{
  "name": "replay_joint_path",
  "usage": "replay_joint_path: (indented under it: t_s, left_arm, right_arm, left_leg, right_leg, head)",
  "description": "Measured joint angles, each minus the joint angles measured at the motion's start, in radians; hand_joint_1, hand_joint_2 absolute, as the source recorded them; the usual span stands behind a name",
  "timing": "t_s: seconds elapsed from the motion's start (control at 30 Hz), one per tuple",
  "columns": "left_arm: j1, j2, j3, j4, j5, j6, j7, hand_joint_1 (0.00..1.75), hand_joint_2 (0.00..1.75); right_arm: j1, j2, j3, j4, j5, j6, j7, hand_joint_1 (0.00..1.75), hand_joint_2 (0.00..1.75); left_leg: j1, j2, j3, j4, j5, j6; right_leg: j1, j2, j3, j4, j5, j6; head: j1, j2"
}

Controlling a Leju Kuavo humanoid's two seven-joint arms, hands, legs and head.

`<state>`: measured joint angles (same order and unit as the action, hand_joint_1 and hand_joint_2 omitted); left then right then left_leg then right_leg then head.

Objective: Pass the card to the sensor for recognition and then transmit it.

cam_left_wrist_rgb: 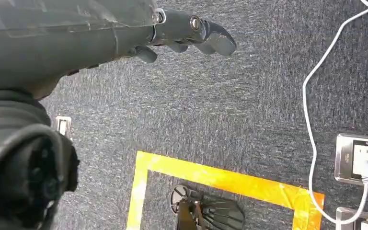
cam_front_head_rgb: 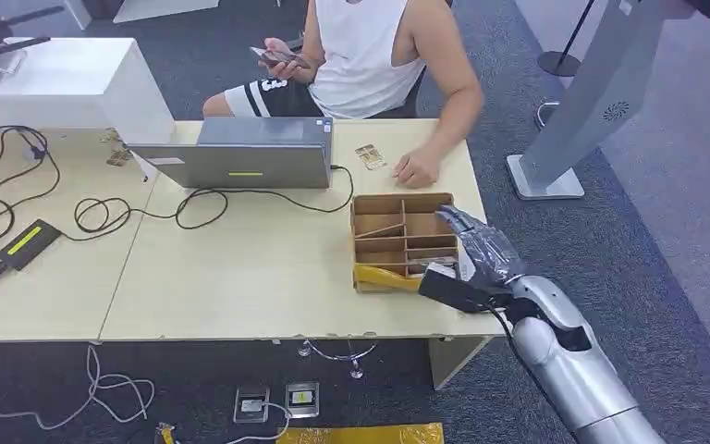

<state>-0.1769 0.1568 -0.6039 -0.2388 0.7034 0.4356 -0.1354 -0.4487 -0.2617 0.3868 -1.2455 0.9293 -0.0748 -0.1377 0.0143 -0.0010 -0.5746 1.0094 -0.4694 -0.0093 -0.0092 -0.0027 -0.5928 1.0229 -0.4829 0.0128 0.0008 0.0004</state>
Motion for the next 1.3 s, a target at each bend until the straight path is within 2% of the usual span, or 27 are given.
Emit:
replay_joint_path:
  t_s: [0.53, 0.83, 1.13, 1.3]
  left_arm:
    - [-0.008, 0.006, -0.003, 0.000, -0.014, -0.011, 0.011, 0.00, 0.00]
    - [-0.014, 0.019, -0.008, 0.000, -0.024, -0.028, 0.023, 0.00, 0.00]
    - [-0.021, 0.025, -0.017, 0.000, -0.026, -0.037, 0.030, 0.00, 0.00]
    - [-0.021, 0.029, -0.024, 0.000, -0.027, -0.040, 0.031, 0.00, 0.00]
  right_arm:
    - [0.026, 0.033, 0.035, 0.012, 0.053, -0.107, -0.016, 0.00, 1.75]
    - [0.030, 0.052, 0.051, 0.037, 0.056, -0.139, -0.033, 0.00, 1.75]
    - [0.014, 0.063, 0.066, 0.090, 0.050, -0.157, -0.036, 0.00, 1.75]
    - [0.000, 0.065, 0.071, 0.143, 0.045, -0.209, -0.038, 0.00, 1.75]
  left_leg:
    - [0.000, 0.000, 0.000, 0.000, 0.000, 0.000]
    - [0.000, 0.000, 0.000, 0.000, 0.000, 0.000]
    - [0.000, 0.000, 0.000, 0.000, 0.000, 0.000]
    - [0.000, 0.000, -0.001, 0.000, 0.000, 0.000]
  right_leg:
    - [0.000, 0.000, 0.000, 0.000, 0.000, 0.000]
    - [0.000, 0.000, 0.000, 0.000, 0.000, 0.000]
    - [0.000, 0.000, 0.000, 0.000, 0.000, 0.000]
    - [0.000, 0.000, 0.000, 0.000, 0.000, 0.000]
  head:
    - [0.000, 0.000]
    - [0.000, 0.000]
    - [0.000, 0.000]
    - [0.000, 0.000]
